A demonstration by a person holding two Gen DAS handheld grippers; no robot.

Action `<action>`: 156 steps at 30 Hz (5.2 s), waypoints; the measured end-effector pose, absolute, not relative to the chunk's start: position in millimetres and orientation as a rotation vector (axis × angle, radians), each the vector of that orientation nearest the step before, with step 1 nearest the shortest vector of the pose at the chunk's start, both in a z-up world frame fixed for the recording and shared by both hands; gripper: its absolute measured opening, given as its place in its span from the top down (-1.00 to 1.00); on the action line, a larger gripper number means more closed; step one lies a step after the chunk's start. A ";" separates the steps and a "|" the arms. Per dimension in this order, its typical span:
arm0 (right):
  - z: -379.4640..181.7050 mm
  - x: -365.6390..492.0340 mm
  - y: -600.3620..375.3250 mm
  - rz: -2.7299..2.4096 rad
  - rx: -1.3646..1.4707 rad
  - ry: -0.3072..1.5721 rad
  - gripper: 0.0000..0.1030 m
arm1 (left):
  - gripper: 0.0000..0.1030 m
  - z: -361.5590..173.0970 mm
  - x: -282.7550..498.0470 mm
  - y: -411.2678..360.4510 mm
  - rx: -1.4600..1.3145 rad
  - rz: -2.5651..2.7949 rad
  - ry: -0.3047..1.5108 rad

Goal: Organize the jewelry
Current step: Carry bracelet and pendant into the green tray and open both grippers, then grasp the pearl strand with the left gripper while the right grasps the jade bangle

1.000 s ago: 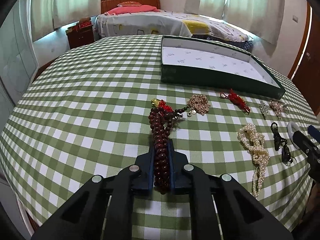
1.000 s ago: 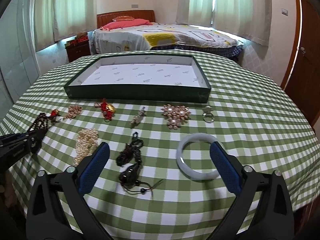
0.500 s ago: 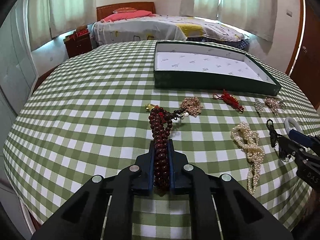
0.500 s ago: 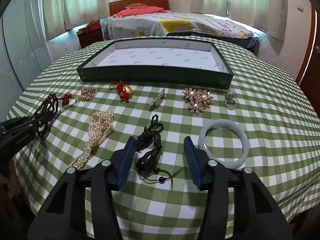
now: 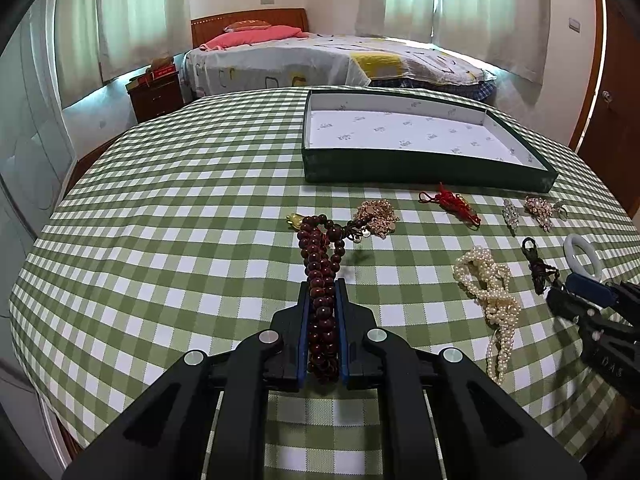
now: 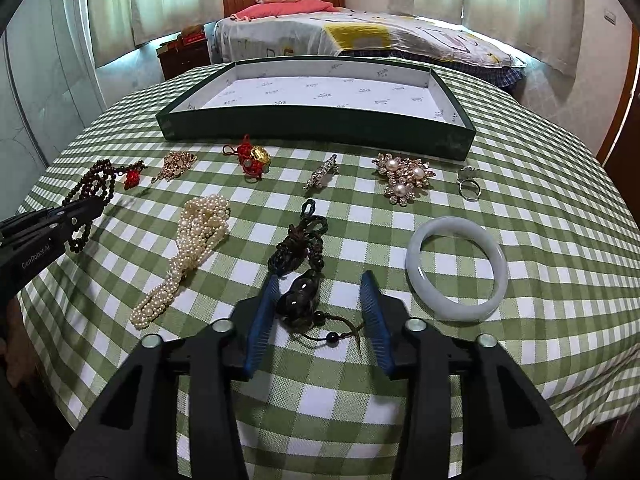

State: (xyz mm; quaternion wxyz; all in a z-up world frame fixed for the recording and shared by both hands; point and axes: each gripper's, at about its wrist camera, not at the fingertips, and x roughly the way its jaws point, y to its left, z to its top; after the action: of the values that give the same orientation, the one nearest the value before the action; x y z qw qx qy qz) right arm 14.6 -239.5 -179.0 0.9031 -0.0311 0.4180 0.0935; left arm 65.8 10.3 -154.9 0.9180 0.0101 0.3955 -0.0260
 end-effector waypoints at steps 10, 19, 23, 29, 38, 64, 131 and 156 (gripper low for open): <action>-171.2 12.8 -241.1 0.218 -0.055 0.837 0.66 | 0.77 -145.2 61.3 8.8 0.027 -0.061 0.775; -141.1 10.9 -245.2 0.223 -0.028 0.749 0.66 | 0.77 -127.2 64.2 7.4 0.015 -0.073 0.730; -125.0 14.8 -246.8 0.223 -0.021 0.704 0.66 | 0.77 -115.8 72.2 2.8 0.008 -0.091 0.708; -99.5 40.6 -252.0 0.206 -0.019 0.626 0.66 | 0.77 -98.5 96.9 -11.6 0.002 -0.135 0.679; -89.2 117.1 -262.5 0.170 -0.024 0.578 0.66 | 0.77 -97.9 167.2 -44.0 -0.019 -0.193 0.699; -166.0 204.5 -293.9 0.132 0.023 0.848 0.61 | 0.70 -160.3 240.5 -103.8 -0.013 -0.251 0.912; -194.2 41.5 -306.7 0.030 -0.005 0.749 -0.48 | -0.55 -153.3 74.9 -46.7 -0.022 -0.147 0.702; -194.3 38.6 -304.6 0.026 -0.020 0.739 -0.35 | -0.10 -179.1 74.4 -75.2 0.064 -0.232 0.805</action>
State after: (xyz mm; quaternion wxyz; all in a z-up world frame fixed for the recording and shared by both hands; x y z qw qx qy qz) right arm 38.6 -304.6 -194.3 0.9323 -0.0100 0.3613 0.0125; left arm 74.4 -75.2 -179.1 0.9131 0.0312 0.3908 -0.1126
